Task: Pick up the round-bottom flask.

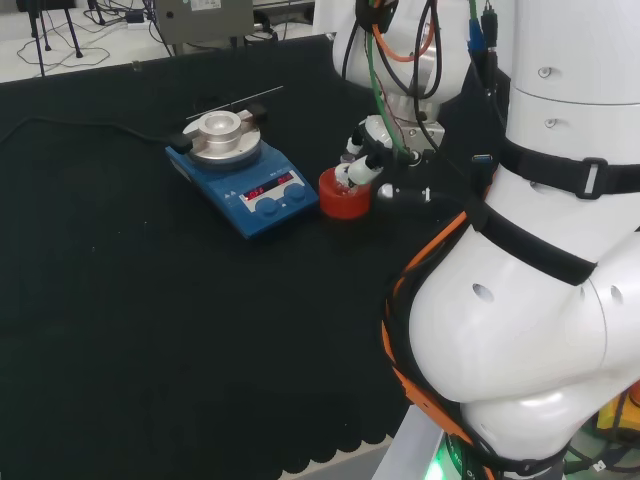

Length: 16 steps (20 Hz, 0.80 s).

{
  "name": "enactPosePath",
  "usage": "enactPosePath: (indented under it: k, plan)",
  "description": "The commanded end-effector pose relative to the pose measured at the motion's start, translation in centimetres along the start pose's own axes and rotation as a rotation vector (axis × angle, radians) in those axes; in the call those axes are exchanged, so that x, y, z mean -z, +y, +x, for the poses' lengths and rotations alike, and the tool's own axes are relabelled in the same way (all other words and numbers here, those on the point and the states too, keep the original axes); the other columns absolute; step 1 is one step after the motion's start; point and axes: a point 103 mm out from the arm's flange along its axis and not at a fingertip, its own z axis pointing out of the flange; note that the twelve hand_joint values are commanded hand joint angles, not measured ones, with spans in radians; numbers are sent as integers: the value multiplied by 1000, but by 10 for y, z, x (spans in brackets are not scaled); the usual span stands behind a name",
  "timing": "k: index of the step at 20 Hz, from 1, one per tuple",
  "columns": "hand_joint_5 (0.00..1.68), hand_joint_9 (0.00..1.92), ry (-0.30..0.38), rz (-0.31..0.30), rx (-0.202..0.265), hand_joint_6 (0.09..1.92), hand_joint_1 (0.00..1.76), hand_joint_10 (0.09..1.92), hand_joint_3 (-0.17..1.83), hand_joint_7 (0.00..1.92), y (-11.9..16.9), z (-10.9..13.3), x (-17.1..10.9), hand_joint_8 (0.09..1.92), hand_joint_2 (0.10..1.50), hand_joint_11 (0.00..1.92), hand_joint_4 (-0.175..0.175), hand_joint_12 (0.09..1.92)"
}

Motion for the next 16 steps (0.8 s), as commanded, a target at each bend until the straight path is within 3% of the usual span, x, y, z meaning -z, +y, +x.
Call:
enactPosePath:
  k: [1,16]
  plan:
    - [631,331,0,2,2,743,899,701,635,247,1,1,-2,628,665,0,-59,1172]
    - [715,338,-45,-4,29,831,899,704,641,254,7,6,-2,635,674,0,-69,1180]
